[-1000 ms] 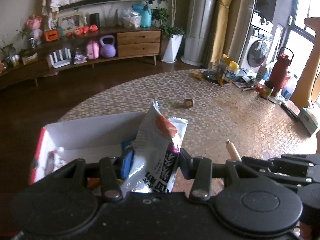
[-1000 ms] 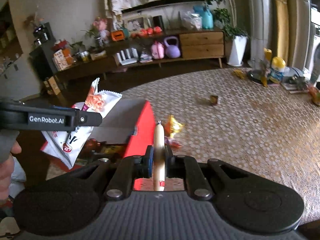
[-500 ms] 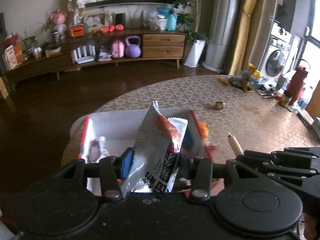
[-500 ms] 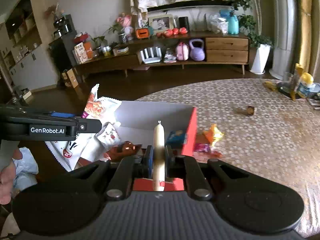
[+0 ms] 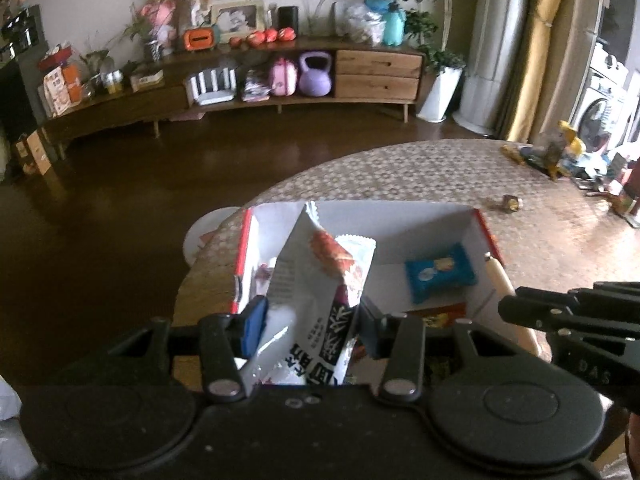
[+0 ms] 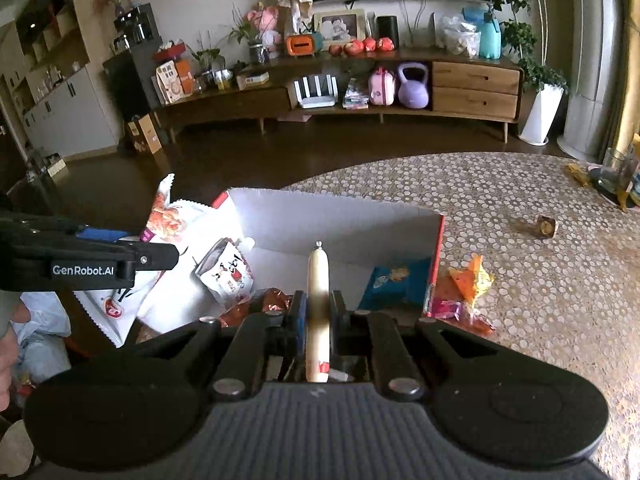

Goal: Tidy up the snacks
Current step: 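Carry the white wrapper and sausage stick over the shoebox with both tools, then open both tools to drop the wrapper and sausage stick into the box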

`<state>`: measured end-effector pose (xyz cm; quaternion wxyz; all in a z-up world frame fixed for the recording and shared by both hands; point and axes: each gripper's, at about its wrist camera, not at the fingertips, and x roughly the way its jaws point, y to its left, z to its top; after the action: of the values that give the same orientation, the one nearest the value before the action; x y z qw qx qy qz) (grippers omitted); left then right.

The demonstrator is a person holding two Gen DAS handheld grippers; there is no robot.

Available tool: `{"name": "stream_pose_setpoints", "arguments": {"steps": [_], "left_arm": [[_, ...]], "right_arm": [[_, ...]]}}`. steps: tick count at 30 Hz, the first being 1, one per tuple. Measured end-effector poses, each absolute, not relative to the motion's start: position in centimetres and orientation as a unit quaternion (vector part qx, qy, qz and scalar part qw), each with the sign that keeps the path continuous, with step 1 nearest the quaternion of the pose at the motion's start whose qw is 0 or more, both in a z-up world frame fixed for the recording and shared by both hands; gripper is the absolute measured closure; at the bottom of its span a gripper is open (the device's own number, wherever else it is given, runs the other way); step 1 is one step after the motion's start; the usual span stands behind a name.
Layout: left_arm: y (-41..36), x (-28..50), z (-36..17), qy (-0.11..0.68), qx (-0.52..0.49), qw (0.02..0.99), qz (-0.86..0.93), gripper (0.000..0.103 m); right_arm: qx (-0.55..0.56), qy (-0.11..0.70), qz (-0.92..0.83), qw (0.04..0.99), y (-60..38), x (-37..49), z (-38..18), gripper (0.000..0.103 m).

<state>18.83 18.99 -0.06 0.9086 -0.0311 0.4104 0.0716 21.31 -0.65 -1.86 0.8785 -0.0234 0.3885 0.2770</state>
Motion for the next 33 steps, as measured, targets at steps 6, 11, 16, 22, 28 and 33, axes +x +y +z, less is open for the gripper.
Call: {"name": "stream_pose_setpoints", "arguments": {"steps": [6, 11, 16, 22, 28, 33], "left_arm": [[20.0, 21.0, -1.6, 0.419, -0.036, 0.904, 0.082, 0.058], [20.5, 22.4, -3.4, 0.432, -0.042, 0.897, 0.085, 0.058], [20.6, 23.6, -5.3, 0.447, -0.042, 0.89, 0.084, 0.058], [20.6, 24.1, -7.3, 0.469, -0.04, 0.879, 0.082, 0.057], [20.2, 23.9, -8.2, 0.484, -0.038, 0.871, 0.075, 0.055], [19.9, 23.6, -8.5, 0.487, -0.039, 0.869, 0.077, 0.051]], "right_arm": [[-0.034, 0.406, 0.27, 0.873, 1.1, 23.6, -3.8, 0.092], [-0.031, 0.425, 0.266, 0.865, 1.3, 25.1, -5.6, 0.092], [-0.037, 0.44, 0.259, 0.859, 1.4, 26.0, -7.2, 0.092], [-0.038, 0.453, 0.255, 0.854, 1.4, 26.4, -8.5, 0.092], [-0.035, 0.459, 0.256, 0.85, 1.4, 26.3, -9.0, 0.092], [-0.035, 0.461, 0.256, 0.849, 1.4, 26.1, -8.9, 0.091]]}}
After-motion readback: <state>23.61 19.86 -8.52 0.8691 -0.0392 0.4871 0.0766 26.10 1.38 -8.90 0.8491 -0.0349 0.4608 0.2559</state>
